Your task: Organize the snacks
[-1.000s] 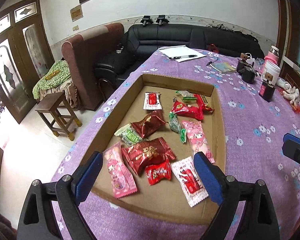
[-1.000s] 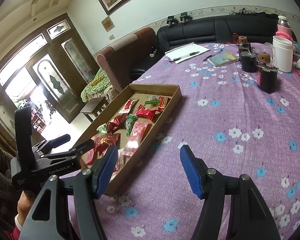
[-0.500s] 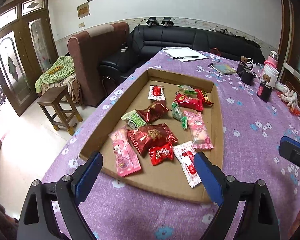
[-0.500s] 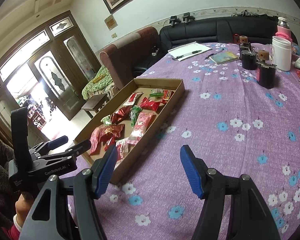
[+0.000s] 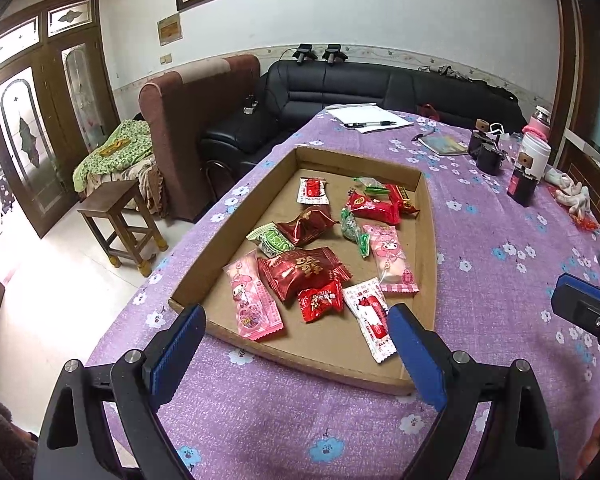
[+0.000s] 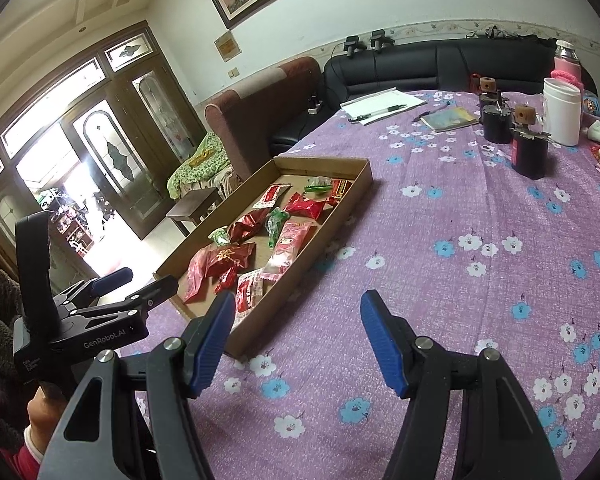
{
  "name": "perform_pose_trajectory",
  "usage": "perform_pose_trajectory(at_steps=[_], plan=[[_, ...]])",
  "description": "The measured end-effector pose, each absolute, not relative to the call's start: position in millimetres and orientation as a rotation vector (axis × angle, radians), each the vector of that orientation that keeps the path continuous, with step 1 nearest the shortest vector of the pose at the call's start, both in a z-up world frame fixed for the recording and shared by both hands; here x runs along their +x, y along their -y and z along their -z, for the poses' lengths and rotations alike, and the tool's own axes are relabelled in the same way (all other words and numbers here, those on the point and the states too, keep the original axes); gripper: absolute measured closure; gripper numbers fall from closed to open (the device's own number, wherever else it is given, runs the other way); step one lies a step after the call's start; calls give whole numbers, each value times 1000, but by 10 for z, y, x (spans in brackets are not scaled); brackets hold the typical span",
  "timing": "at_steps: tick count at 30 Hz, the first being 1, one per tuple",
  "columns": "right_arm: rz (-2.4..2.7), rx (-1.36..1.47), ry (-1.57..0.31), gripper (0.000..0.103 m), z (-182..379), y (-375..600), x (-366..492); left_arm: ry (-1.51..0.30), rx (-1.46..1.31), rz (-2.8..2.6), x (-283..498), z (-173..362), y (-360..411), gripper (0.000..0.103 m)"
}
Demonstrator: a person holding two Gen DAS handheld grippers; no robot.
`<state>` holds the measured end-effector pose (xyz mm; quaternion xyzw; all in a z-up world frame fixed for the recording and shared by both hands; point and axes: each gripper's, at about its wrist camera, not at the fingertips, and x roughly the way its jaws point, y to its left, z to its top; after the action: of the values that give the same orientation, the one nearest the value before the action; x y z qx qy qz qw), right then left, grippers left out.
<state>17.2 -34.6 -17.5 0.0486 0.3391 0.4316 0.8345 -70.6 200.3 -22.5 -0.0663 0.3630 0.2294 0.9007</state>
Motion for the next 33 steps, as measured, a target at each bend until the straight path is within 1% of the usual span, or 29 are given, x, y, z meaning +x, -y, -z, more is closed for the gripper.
perform_pose_trajectory(at_steps=[23, 33], plan=[[-914, 99, -706, 38, 183, 430, 113, -735, -117, -488, -822, 197, -1892, 8], [-914, 97, -705, 38, 178, 440, 86, -700, -116, -492, -905, 182, -1871, 8]])
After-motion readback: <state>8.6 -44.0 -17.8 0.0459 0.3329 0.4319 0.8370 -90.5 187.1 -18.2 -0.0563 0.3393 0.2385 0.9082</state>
